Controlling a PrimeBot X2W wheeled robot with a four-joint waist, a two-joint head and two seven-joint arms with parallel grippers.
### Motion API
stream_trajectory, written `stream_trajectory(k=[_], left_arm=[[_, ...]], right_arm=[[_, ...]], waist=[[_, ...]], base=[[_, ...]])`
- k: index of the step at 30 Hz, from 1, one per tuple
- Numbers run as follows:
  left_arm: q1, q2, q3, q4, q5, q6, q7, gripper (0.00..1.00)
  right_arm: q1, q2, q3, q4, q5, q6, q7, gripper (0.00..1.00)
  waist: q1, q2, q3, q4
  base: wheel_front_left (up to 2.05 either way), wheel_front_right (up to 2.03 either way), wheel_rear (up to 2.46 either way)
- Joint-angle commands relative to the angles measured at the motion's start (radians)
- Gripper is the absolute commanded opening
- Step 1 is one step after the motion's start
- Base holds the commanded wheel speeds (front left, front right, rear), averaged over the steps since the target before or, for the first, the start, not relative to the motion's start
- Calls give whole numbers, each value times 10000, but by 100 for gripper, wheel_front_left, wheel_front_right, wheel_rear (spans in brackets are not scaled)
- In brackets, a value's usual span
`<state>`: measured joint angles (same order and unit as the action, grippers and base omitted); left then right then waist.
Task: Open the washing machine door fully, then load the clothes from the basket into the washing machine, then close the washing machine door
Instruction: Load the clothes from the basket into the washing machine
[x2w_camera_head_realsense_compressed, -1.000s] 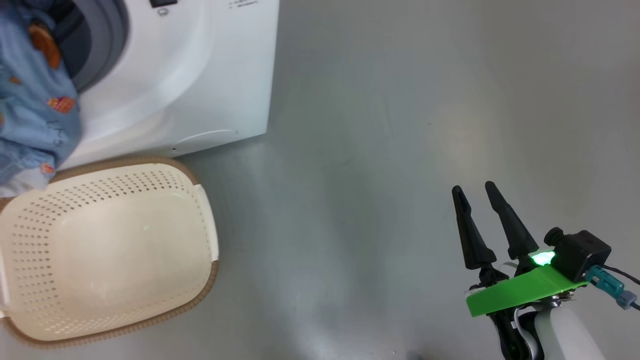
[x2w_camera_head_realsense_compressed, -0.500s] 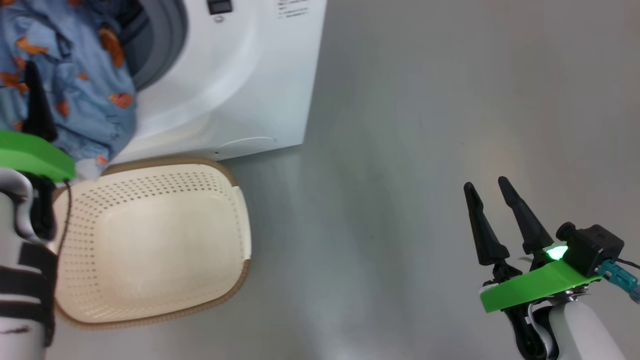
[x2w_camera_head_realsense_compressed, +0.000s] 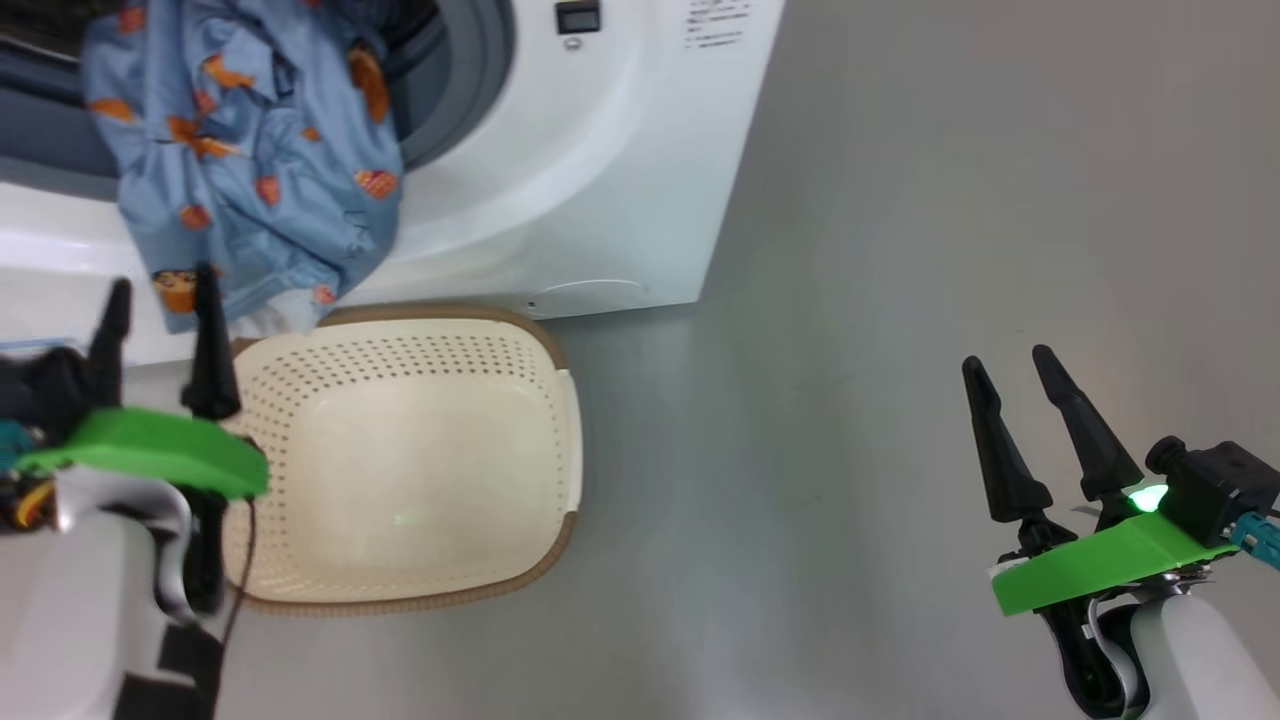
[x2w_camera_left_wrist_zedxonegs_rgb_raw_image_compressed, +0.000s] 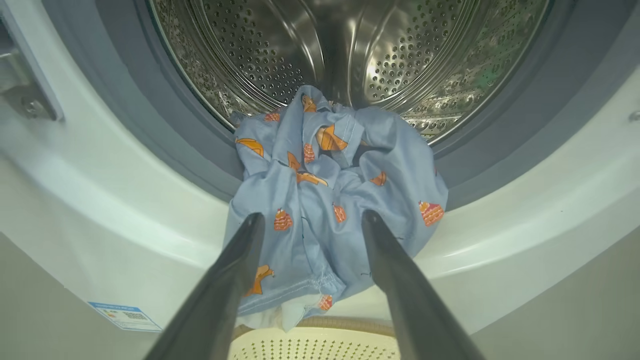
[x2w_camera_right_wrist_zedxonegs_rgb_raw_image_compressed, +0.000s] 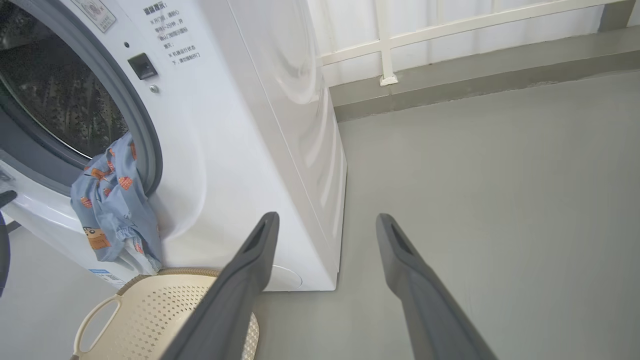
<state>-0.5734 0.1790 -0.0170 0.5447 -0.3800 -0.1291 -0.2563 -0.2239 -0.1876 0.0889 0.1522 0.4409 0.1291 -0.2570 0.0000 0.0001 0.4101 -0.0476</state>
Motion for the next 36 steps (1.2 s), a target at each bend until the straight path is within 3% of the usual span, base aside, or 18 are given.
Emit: stream_trajectory(k=[1,19,36], left_arm=[[512,218,283,-512,182,-15,-55,100],[3655,-714,946,-2840,525,-15,-55,100],[3861,-768,1048,-3133,582,-15,-55,100]], right_arm=[[114,-138,168,-191,-90,16,-48,100],[462,-235,149,-65,12,16,-48,100],[547,-161,149,-95,11,16,-48,100]], waist=[[0,-1,-69,307],[0,-1,-610,648],[0,-1,-609,564]], base=[[0,0,0],[0,0,0],[0,0,0]])
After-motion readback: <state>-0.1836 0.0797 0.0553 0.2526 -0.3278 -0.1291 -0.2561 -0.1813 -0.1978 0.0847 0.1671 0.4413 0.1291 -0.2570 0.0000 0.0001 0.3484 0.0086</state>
